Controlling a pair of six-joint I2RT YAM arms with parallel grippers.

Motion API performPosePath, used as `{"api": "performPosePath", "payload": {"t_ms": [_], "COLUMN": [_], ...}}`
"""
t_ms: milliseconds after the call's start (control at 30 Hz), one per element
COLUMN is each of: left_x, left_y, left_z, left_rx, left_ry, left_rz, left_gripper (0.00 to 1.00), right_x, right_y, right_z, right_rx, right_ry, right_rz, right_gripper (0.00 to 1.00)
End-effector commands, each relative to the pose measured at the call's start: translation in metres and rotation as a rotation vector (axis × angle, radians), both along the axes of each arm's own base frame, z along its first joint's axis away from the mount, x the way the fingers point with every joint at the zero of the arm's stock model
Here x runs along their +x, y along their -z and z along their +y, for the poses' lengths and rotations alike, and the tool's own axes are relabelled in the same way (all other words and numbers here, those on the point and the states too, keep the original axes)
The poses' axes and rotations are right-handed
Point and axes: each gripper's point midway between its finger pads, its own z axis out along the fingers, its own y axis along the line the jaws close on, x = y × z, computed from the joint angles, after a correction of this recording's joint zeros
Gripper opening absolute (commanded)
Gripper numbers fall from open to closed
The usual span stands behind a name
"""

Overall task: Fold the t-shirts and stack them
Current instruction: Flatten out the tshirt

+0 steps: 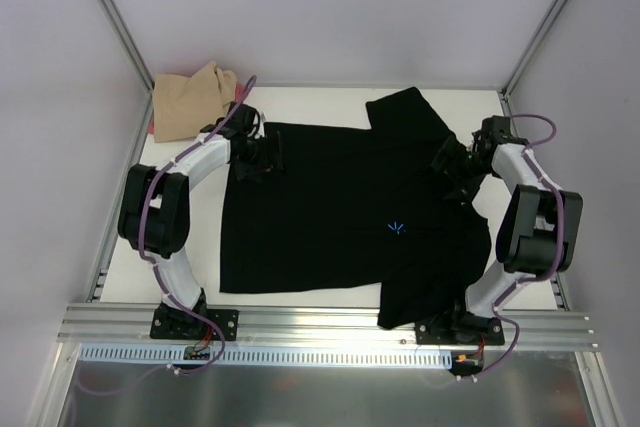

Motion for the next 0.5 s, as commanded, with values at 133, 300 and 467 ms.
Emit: {"api": "performPosePath", "payload": {"t_ms": [133,300,467], "left_x": [0.01,0.02,0.035], "left_y": [0.034,0.049,0.054], "left_z": [-0.001,-0.001,0.0], "left_rx": [0.045,0.062,0.064], "left_ry": [-0.033,-0.039,-0.046], "left_rz": [0.056,0.087,0.088], "left_gripper": [0.8,0.8,0.8], "right_x": [0.039,0.057,0.08], "right_y": [0.023,0.038,0.046], "right_z": [-0.001,-0.002,-0.008], "right_rx": [0.029,0.046,0.043], "right_ry": [0.031,0.052,0.062], "right_rz": [0.016,0.046,0.058], "right_gripper": [0.99,1.0,0.99]}}
